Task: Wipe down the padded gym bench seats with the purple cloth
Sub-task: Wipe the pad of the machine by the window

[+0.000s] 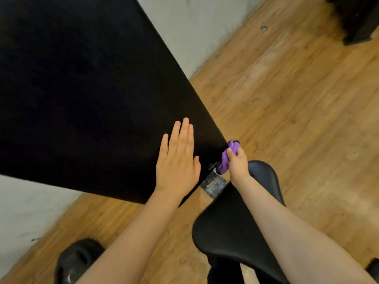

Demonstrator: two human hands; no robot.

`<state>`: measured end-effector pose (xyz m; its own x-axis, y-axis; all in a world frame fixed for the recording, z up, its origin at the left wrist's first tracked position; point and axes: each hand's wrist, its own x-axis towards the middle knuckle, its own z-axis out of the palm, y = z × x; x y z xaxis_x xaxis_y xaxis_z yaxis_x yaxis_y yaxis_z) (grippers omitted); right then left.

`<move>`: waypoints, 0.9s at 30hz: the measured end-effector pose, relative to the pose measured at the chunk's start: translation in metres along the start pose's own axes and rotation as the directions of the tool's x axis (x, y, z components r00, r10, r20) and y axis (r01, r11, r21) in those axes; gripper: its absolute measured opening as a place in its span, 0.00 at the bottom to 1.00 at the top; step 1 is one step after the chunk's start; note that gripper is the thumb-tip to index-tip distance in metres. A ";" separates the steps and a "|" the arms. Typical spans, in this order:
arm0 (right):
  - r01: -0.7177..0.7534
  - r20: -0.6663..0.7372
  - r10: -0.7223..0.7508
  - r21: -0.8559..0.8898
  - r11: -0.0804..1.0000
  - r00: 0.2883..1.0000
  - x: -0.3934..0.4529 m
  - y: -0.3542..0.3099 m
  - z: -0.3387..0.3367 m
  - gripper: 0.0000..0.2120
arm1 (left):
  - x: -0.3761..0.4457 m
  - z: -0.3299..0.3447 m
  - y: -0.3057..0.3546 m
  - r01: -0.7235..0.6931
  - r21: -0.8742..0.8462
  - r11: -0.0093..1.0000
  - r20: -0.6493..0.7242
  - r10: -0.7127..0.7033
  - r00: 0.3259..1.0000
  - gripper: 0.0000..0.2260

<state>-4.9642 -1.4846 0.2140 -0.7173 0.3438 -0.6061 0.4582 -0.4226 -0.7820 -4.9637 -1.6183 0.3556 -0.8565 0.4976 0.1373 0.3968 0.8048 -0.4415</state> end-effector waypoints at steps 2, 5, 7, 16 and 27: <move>0.138 -0.006 -0.139 -0.100 0.985 0.990 0.003 -0.013 0.000 0.05 | -0.007 0.003 0.000 0.074 -0.037 0.997 -0.024 -0.075 0.997 0.37; 0.240 0.074 -0.231 -0.140 0.961 0.970 0.013 -0.019 0.002 0.10 | -0.014 0.014 0.001 0.121 -0.082 0.989 -0.069 -0.127 0.990 0.38; 0.277 0.112 -0.264 -0.123 0.953 0.958 0.020 -0.005 0.003 0.11 | -0.017 0.023 0.003 0.128 -0.076 0.989 -0.096 -0.135 0.986 0.39; 0.172 -0.034 -0.169 0.155 0.973 0.985 0.016 0.051 0.010 0.10 | -0.051 0.047 0.017 0.201 -0.068 0.977 -0.116 -0.207 0.971 0.36; 0.193 -0.117 -0.166 0.283 0.939 0.979 -0.012 0.063 0.034 0.15 | -0.097 0.098 0.017 0.229 -0.088 0.969 -0.265 -0.244 0.933 0.37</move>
<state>-4.9451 -1.5439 0.1769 -0.7167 0.5052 -0.4807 0.1431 -0.5681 -0.8104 -4.9064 -1.6847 0.2480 -0.8083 0.3534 0.4709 0.2180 0.9226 -0.3182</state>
